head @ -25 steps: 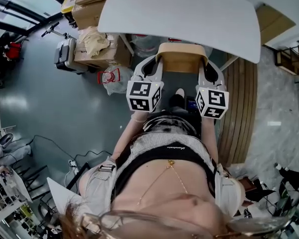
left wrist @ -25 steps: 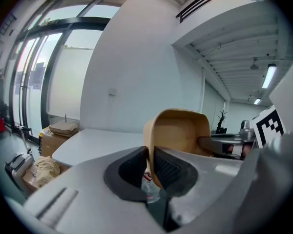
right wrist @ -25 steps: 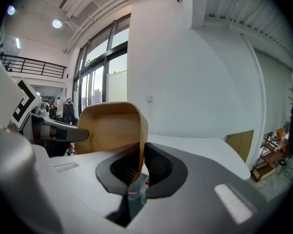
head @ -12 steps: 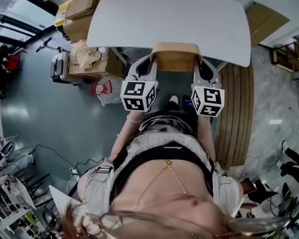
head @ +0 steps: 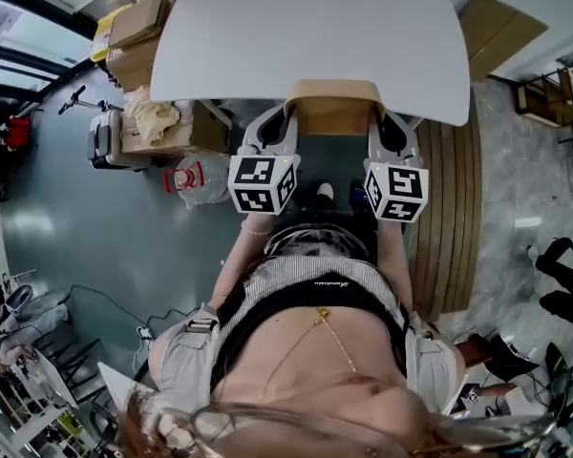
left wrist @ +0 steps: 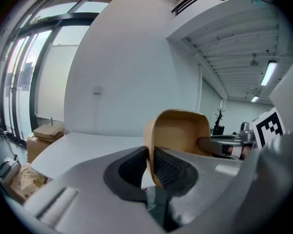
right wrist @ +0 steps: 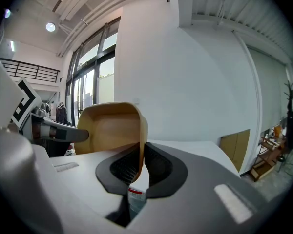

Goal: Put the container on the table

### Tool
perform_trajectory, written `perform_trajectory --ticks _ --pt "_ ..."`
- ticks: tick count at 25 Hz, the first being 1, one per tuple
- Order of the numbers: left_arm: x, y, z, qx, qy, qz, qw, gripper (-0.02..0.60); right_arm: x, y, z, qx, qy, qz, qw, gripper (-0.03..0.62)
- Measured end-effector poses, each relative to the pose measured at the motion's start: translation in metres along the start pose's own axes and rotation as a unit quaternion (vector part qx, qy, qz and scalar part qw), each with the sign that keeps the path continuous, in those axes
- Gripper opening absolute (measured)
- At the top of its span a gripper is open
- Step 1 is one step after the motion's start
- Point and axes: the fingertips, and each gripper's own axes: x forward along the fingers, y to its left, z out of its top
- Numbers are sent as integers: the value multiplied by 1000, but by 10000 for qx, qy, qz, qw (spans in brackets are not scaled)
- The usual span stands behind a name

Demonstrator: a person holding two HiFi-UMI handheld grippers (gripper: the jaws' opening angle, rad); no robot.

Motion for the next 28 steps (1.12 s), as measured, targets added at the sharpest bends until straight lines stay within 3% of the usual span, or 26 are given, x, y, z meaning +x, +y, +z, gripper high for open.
perform_trajectory --ticks 7,13,28 --pt "24 7 2 22 87 -253 9996 28 14 -9 -2 48 52 -253 9997 41" --pt "66 25 14 152 114 -749 9970 28 44 -20 4 128 34 -774 9969 41" --pt "156 142 53 230 265 -1364 9900 26 176 9 32 137 140 -1410 9898 40"
